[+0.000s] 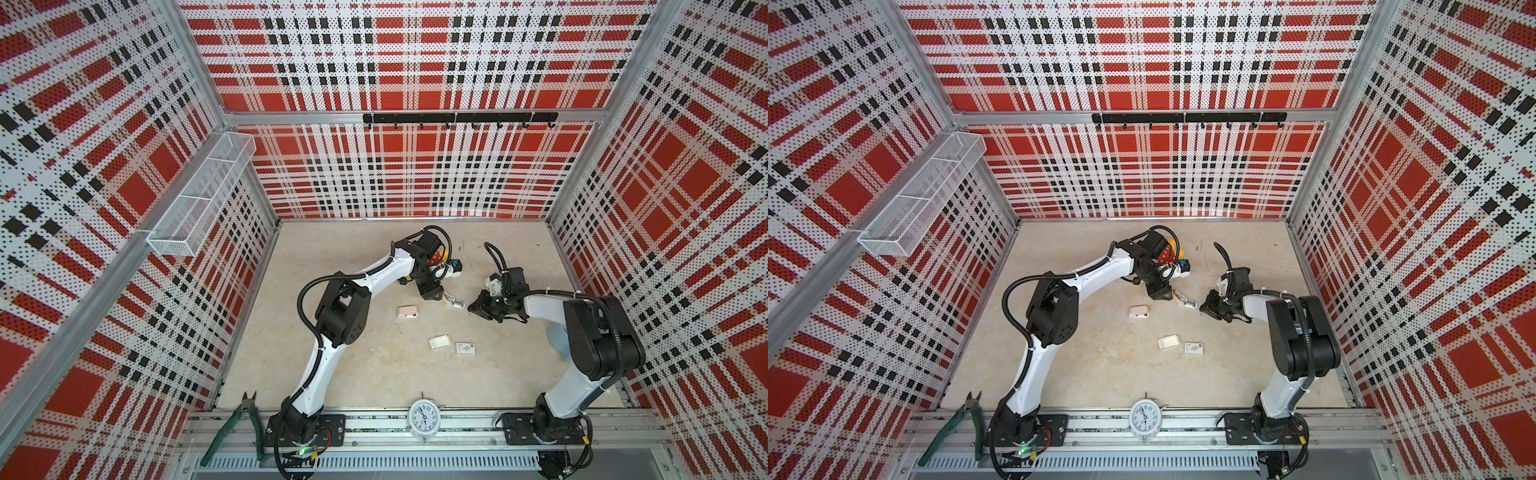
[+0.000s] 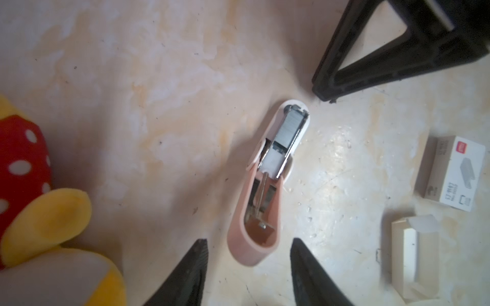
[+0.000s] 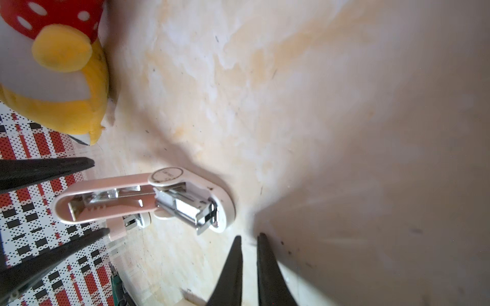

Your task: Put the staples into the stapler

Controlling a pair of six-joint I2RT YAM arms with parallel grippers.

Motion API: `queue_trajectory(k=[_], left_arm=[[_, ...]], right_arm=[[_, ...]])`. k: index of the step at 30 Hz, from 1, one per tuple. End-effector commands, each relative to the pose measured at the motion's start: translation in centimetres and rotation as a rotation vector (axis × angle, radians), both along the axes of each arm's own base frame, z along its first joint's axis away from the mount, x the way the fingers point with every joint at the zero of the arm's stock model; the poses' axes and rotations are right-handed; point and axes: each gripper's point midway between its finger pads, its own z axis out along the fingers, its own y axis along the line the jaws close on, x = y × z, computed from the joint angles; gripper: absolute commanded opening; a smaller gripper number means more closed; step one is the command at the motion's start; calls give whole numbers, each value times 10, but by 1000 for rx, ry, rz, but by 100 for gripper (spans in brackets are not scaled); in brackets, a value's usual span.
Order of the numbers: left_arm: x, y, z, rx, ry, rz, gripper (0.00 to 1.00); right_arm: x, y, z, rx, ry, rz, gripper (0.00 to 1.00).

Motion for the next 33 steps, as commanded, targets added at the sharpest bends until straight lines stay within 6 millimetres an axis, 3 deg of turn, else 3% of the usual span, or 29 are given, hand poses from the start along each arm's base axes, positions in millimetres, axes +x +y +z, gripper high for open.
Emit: queue_trajectory(k=[1, 22, 27, 33], left_arm=[[-3, -13, 7, -38, -13, -48, 54], [-11, -26, 16, -72, -5, -78, 43], [-10, -14, 22, -65, -6, -68, 56], [-3, 2, 20, -67, 17, -27, 58]], right_arm=[[12, 2, 1, 7, -26, -4, 14], [26, 8, -8, 15, -22, 27, 13], [26, 7, -7, 6, -21, 34, 13], [28, 7, -9, 6, -19, 37, 13]])
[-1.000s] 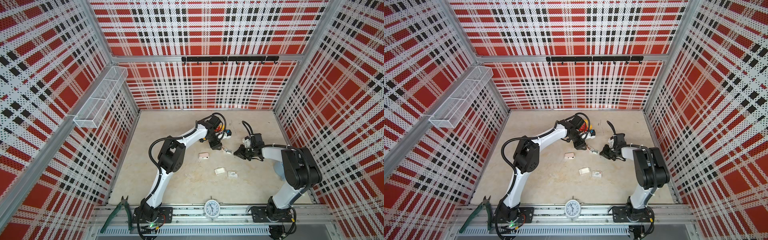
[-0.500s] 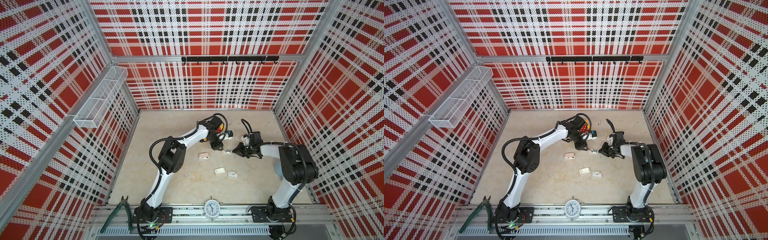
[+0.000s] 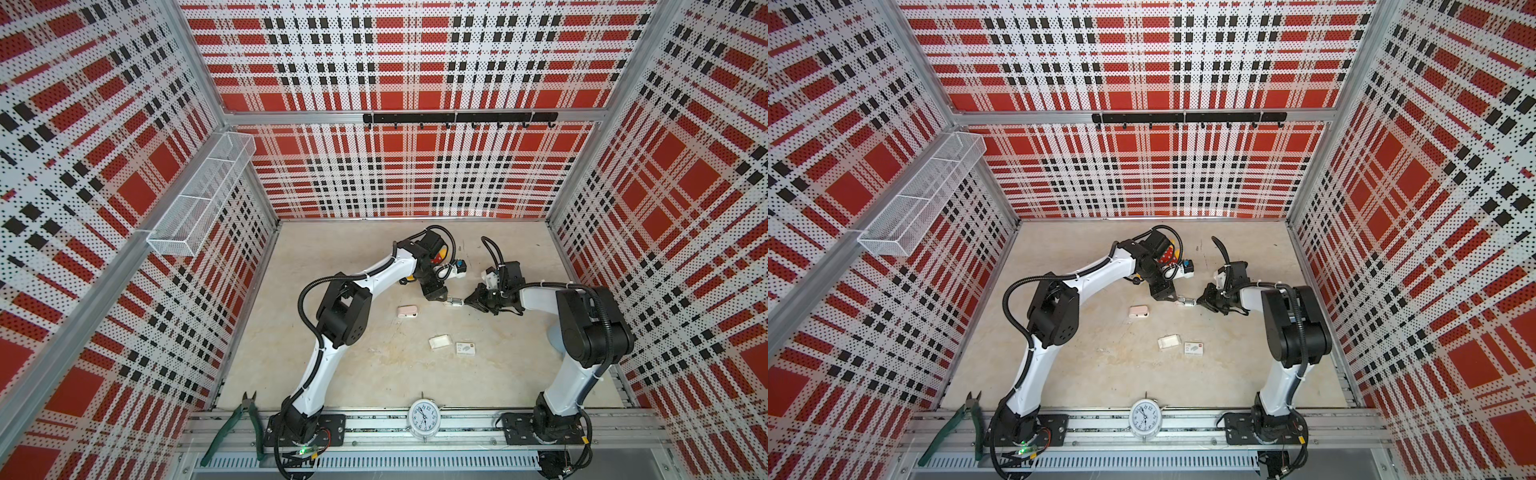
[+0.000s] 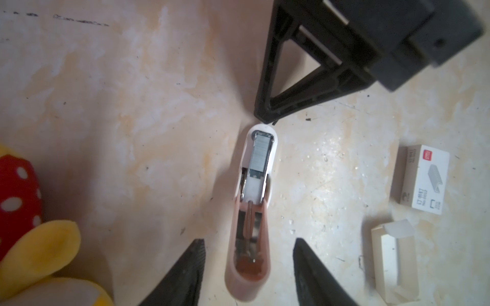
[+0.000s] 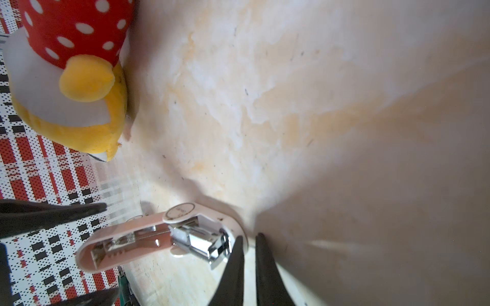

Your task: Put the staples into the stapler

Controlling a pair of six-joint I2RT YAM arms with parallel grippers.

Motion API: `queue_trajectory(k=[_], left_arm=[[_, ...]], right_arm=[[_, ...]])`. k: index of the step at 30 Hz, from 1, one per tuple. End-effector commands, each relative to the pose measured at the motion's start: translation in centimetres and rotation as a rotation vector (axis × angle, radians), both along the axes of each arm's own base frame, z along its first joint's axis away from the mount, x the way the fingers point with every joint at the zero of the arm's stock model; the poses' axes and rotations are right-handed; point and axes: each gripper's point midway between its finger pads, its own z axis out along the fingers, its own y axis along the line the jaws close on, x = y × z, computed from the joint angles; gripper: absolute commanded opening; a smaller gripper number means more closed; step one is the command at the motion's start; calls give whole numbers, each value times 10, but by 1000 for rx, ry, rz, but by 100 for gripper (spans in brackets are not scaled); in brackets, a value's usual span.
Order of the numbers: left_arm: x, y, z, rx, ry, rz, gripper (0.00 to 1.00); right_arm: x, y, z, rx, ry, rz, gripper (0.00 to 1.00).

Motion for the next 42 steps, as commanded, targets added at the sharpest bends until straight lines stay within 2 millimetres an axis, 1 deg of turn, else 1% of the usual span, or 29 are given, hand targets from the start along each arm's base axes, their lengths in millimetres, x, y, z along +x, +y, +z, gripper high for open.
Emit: queue_trajectory(k=[1, 4, 10, 12, 15, 16, 18, 27, 37, 42], left_arm=[[1, 9, 13, -27, 13, 6, 57], [-2, 10, 6, -22, 27, -1, 54], [-9, 6, 6, -22, 26, -30, 49], [-12, 5, 4, -17, 28, -39, 46], [-16, 5, 2, -7, 25, -49, 46], [-16, 6, 2, -2, 23, -49, 46], [-16, 5, 2, -6, 23, -50, 42], [-21, 2, 6, -14, 23, -61, 31], [-22, 1, 9, -12, 13, -65, 28], [-24, 1, 5, 6, 2, -75, 28]], right_arm=[[2, -2, -9, -29, 6, 9, 13], [4, -2, -8, -28, 0, 10, 13], [5, -1, -8, -26, 2, 16, 13], [6, -1, -8, -28, 0, 15, 13], [6, -1, -8, -23, -2, 15, 13], [6, 0, -8, -21, -3, 16, 13], [7, 0, -8, -20, -3, 17, 13], [7, 2, -5, -9, -11, 21, 12], [6, 7, 3, 31, -33, 32, 11], [4, 8, 3, 43, -37, 30, 11]])
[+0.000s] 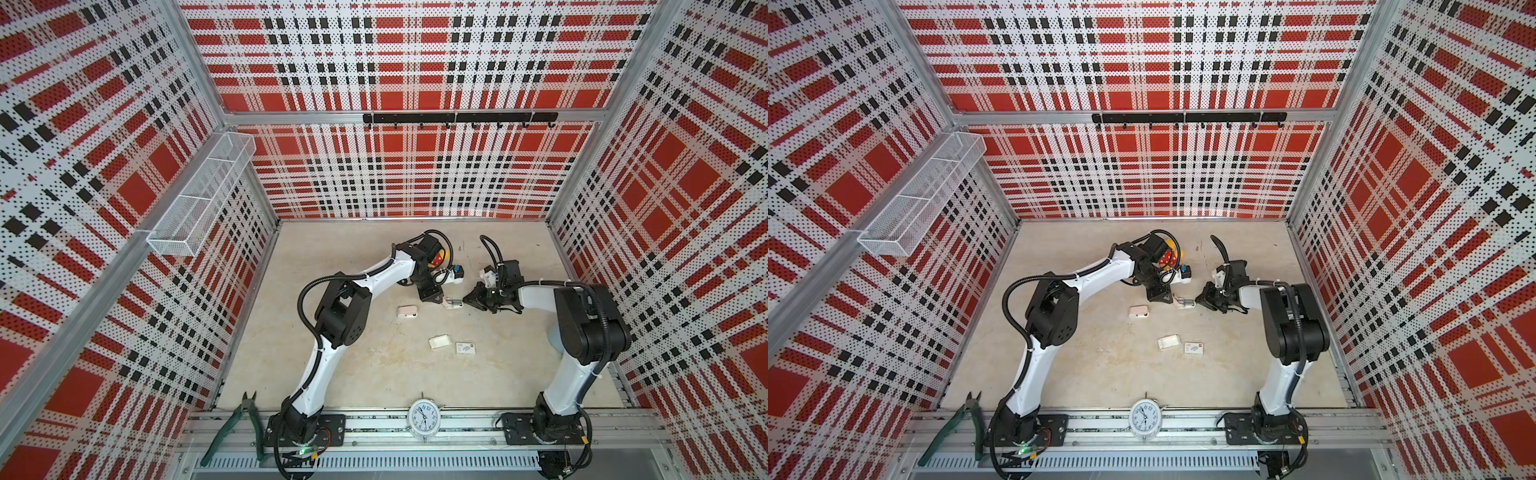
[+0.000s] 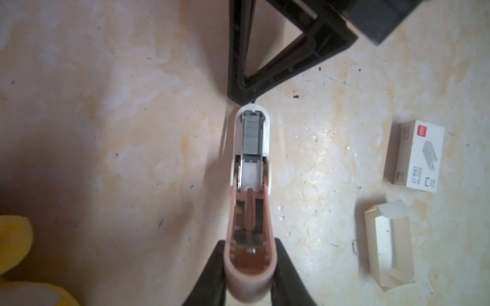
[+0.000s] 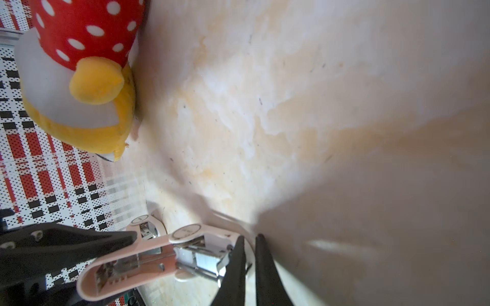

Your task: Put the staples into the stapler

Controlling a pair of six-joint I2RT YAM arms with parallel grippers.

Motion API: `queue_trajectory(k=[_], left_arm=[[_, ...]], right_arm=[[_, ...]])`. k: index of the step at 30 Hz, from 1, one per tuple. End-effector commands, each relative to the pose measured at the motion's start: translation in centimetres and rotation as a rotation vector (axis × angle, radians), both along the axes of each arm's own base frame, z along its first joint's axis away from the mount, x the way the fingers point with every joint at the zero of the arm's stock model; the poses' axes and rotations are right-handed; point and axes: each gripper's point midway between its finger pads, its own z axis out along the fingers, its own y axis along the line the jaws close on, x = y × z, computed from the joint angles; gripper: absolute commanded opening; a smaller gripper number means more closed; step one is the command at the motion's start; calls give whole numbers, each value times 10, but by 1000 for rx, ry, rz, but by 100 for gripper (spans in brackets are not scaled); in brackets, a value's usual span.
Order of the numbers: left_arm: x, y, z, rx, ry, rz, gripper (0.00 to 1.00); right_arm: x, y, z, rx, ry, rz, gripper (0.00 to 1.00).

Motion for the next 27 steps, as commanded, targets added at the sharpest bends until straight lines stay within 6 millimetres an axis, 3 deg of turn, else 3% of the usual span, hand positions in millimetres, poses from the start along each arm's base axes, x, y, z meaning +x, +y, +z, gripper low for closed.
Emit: queue_trajectory(k=[1, 16, 27], left_arm=[[-7, -3, 15, -14, -32, -36, 28], [-12, -11, 15, 0, -51, -54, 26], [-13, -16, 13, 20, -76, -63, 30]], right_arm=[[0, 3, 2, 19, -26, 14, 11], [-5, 4, -2, 32, -22, 13, 11], [-6, 2, -2, 19, -31, 13, 10]])
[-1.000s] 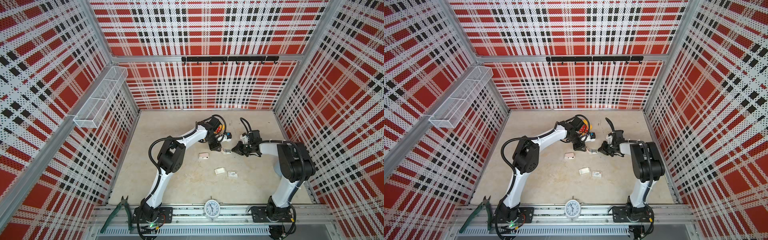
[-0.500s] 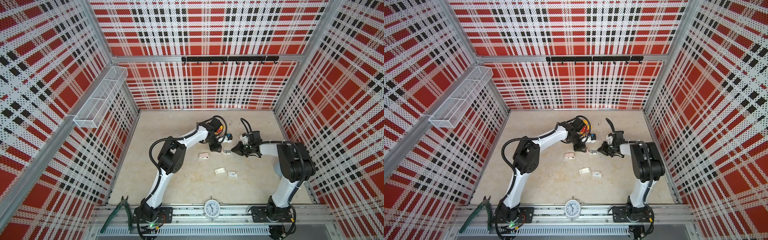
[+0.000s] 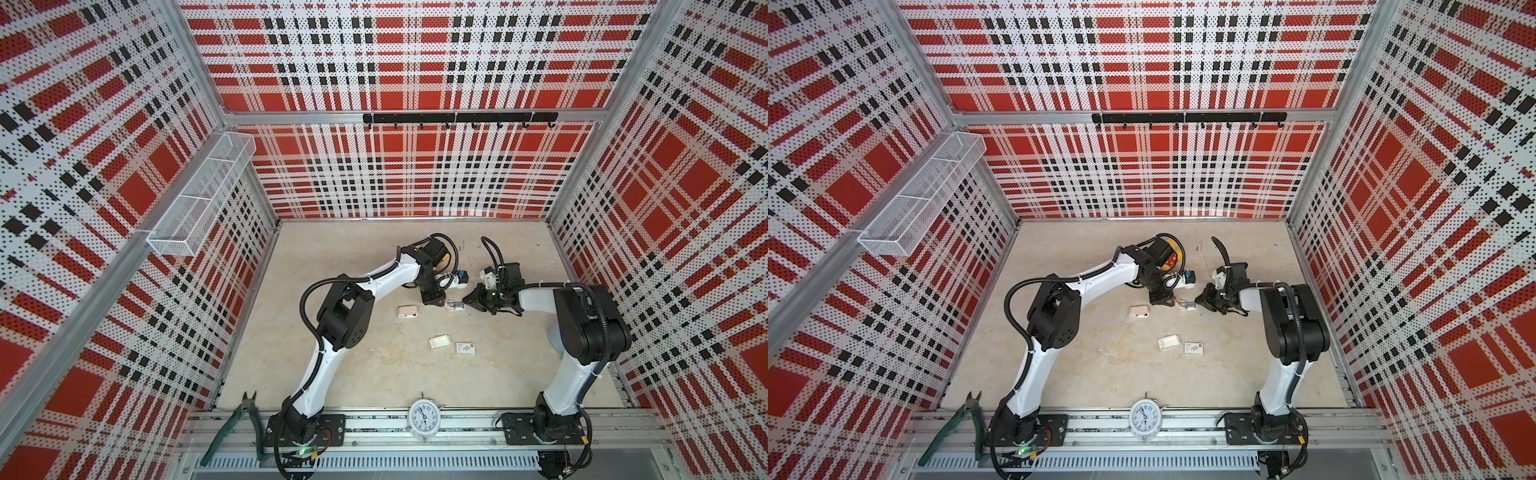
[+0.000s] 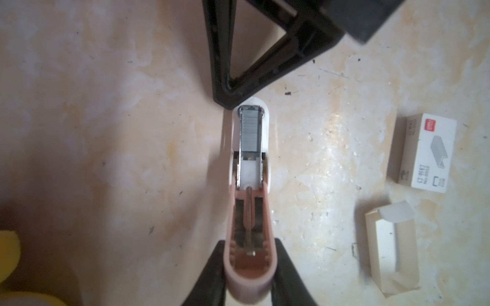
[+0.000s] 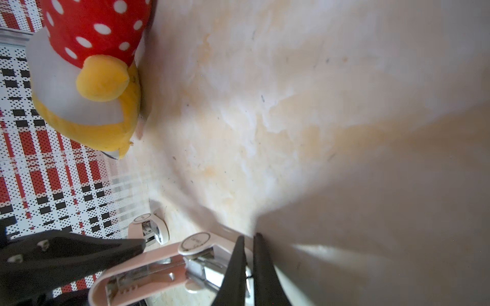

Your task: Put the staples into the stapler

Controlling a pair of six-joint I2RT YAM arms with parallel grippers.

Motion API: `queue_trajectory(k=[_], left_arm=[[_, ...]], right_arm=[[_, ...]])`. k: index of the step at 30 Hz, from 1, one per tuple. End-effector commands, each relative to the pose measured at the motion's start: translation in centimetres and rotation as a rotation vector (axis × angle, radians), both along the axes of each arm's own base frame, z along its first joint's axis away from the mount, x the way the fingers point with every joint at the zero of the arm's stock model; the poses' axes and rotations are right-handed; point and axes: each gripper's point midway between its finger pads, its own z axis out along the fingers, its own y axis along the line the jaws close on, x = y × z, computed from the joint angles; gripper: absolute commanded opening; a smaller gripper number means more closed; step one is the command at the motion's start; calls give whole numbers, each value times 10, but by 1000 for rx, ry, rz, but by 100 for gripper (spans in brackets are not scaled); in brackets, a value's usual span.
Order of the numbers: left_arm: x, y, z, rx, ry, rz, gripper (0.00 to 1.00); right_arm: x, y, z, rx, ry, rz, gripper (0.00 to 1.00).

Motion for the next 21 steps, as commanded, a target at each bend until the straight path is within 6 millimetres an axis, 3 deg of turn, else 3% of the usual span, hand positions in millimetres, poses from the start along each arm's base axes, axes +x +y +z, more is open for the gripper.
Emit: queue_trajectory(k=[1, 8, 15, 21], left_arm=[[-3, -11, 19, -31, -34, -27, 31], [-2, -13, 21, -32, -39, -24, 34], [0, -7, 19, -17, -40, -16, 34], [-1, -8, 23, -30, -35, -13, 35]], right_arm=[[-4, 0, 0, -4, -9, 9, 10], [-2, -4, 0, -31, -14, -5, 12], [11, -22, 14, -100, -34, -63, 16], [2, -21, 22, -80, -28, -36, 16]])
